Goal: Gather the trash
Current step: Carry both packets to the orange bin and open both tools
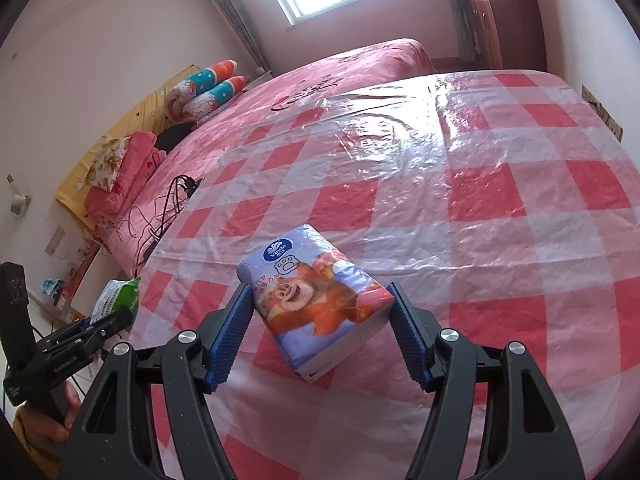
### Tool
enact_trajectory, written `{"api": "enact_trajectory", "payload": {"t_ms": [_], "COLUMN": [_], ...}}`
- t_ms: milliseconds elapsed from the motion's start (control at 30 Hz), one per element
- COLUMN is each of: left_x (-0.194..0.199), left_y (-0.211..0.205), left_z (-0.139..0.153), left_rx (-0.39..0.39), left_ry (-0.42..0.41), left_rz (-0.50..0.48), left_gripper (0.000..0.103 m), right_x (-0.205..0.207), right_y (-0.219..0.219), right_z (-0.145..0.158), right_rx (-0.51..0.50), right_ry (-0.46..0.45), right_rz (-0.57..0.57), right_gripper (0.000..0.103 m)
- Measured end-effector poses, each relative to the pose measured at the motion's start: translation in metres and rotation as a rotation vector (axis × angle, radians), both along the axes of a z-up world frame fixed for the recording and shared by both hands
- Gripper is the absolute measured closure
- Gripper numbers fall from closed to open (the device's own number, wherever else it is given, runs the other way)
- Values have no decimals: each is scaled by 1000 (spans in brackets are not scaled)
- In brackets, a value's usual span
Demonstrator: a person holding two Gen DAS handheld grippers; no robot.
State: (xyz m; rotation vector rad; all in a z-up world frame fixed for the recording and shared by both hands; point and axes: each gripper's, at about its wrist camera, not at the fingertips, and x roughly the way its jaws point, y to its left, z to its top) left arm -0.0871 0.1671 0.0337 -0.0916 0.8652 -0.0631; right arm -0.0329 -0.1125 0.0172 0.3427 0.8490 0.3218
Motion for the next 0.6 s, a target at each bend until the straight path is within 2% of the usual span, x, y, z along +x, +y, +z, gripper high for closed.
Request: {"api": "enact_trajectory", "payload": {"t_ms": [233, 600], "left_x": [-11, -26], "left_y": [30, 64], "left_z": [2, 1], "left_rx": [-4, -11], "left_ry": [-10, -28], "left_rz": [33, 74], "left_gripper": [62, 62], "right_x": [-4, -11], "right_y": [16, 64], "right_z": [0, 1], "right_rx": [14, 53], "right_ry": [4, 43], "right_rz": [14, 99], "right_gripper": [35, 35]}}
